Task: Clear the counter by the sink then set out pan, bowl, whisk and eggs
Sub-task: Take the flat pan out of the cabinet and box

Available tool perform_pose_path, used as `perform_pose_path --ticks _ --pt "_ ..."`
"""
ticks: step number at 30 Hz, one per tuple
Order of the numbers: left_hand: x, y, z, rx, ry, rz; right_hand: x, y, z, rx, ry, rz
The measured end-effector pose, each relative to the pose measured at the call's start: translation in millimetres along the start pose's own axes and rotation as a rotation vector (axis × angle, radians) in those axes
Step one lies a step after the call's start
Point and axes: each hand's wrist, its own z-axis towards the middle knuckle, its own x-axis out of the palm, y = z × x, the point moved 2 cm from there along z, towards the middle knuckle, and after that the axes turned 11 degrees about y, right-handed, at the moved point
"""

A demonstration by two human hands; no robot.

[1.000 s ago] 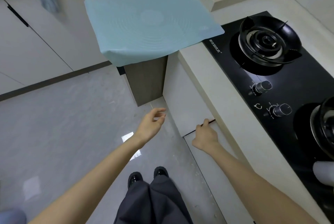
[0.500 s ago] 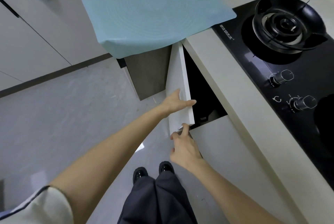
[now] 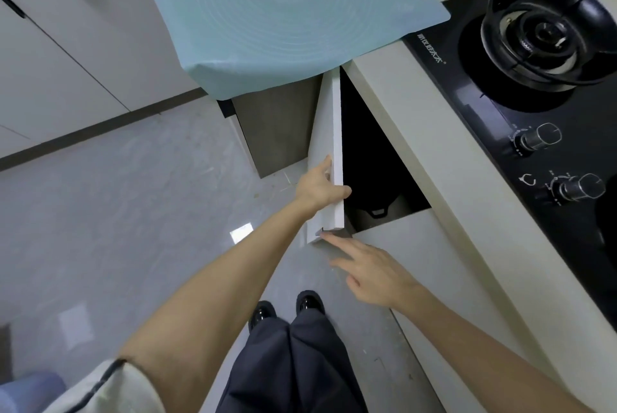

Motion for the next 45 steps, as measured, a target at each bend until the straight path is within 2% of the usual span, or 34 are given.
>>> perform_pose_path --ticks 2,4,8,13,20,23,32,37,40,45 --pt "-19.3 10.4 -10.1 0.015 -0.013 -0.025 1.6 -2.2 4.5 -0.011 -0.006 0.005" --pt "-44.3 18.8 -21.4 0.037 -0.038 0.014 -1.4 -4.3 13.6 0.067 -0.042 0.047" --pt "-99.1 27.5 -42.0 0.067 -0.160 0.295 -26.3 -4.7 44.7 0.265 -0.183 0.175" --pt "-159.0 35.2 -47.9 0.005 -0.386 0.767 -61.9 -4.3 88.5 0.376 -0.239 0.255" --pt "-213.0 46.7 -29.1 -0.109 -0.529 0.967 -88.5 5.5 129.7 0.421 -0.258 0.290" --pt "-227.7 49.6 -24.2 -0.088 -0.552 0.966 -96.0 13.1 144.6 0.400 -0.276 0.306" --pt "-237.2 51.8 -34.2 -0.096 -0.429 0.913 -98.5 24.9 155.1 0.400 -0.321 0.246" --pt "-207.3 56.9 -41.5 0.068 -0.490 0.809 -76.9 15.7 145.2 0.461 -0.331 0.265" --pt "-176.4 66.1 -30.3 0.168 -0.400 0.740 -54.5 2.0 141.0 0.499 -0.314 0.274" --pt "-121.8 99.6 16.2 0.157 -0.228 0.659 0.5 -32.3 143.0 0.603 -0.311 0.285"
